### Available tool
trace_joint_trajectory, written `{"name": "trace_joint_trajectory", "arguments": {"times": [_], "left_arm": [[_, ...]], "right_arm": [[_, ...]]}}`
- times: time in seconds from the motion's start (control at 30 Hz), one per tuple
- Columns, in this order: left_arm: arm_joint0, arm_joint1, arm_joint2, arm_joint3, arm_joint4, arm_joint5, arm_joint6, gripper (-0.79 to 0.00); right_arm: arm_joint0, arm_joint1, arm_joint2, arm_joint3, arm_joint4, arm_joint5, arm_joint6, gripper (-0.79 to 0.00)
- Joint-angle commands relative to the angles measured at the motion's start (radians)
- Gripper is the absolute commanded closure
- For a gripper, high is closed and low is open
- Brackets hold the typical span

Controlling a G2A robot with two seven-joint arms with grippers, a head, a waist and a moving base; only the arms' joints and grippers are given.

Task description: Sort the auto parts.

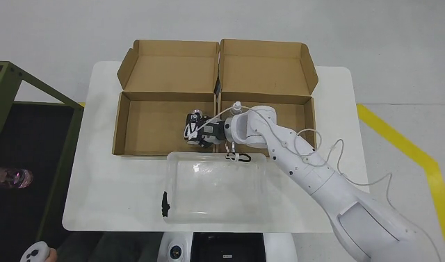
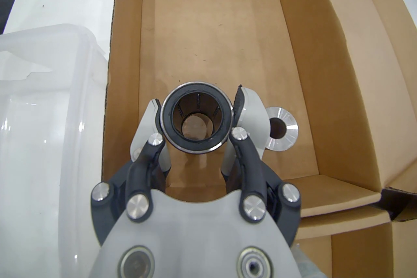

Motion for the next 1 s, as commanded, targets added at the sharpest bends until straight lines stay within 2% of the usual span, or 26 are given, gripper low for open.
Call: {"name": "trace_joint_trajectory", "arguments": {"times": [0.0,0.57,0.97], "left_arm": [[0.000,0.000,0.000,0.000,0.000,0.000,0.000,-0.785],[0.000,0.000,0.000,0.000,0.000,0.000,0.000,-0.785],[0.000,0.000,0.000,0.000,0.000,0.000,0.000,-0.785]], "right_arm": [[0.000,-0.001,0.000,0.004,-0.002,-0.001,0.001,-0.274],[-0.003,-0.009,0.013,0.009,-0.022,-0.024,0.007,-0.369],[-0.011,-0.007,0.033,-0.058,-0.029,-0.038,0.019,-0.382]]}}
